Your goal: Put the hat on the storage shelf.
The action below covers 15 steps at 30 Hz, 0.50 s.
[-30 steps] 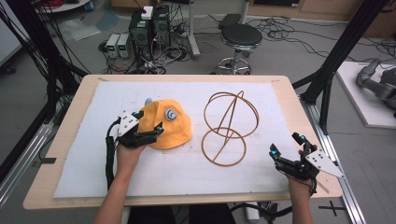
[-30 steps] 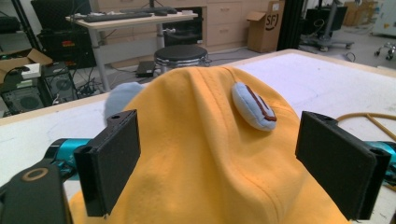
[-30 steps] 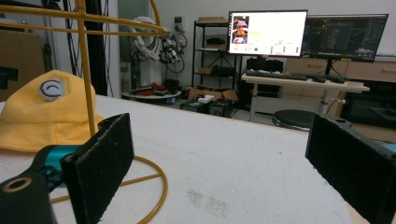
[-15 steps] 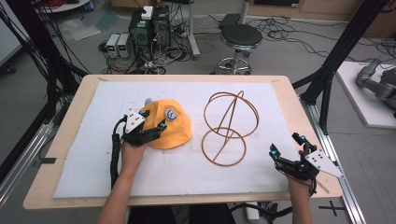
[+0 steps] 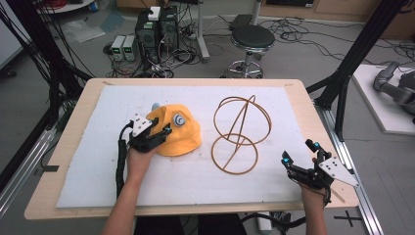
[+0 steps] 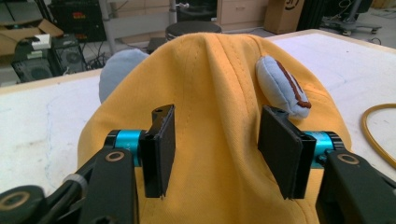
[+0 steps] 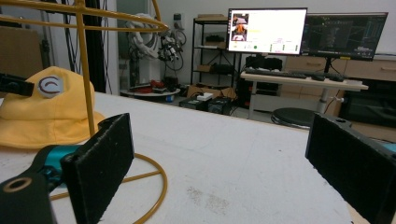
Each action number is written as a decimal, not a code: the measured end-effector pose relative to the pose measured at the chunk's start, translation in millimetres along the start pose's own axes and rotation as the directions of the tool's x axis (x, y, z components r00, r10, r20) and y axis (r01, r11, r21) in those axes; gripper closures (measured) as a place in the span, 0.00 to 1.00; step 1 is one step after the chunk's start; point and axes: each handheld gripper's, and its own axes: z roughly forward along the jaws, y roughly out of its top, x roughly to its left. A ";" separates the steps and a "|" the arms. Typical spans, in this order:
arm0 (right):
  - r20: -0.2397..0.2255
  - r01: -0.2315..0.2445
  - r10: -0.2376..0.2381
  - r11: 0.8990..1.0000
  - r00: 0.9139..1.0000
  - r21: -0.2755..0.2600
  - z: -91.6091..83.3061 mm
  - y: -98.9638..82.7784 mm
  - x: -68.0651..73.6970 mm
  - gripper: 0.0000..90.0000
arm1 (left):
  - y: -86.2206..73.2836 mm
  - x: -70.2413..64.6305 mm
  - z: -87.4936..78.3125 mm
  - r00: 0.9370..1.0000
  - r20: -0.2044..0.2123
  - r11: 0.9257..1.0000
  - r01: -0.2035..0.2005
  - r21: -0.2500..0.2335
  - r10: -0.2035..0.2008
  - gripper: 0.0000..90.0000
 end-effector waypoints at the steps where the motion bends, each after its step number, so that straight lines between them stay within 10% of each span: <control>1: -0.002 0.004 -0.004 1.000 1.000 -0.003 0.3 0.1 -0.1 0.08 | -0.1 0.2 0.1 1.000 0.005 1.000 0.000 0.005 0.000 0.54; 15: -0.002 0.010 -0.010 1.000 1.000 0.000 0.7 0.0 1.1 0.08 | -0.6 -5.5 4.1 0.999 0.008 0.999 0.038 0.027 -0.038 0.96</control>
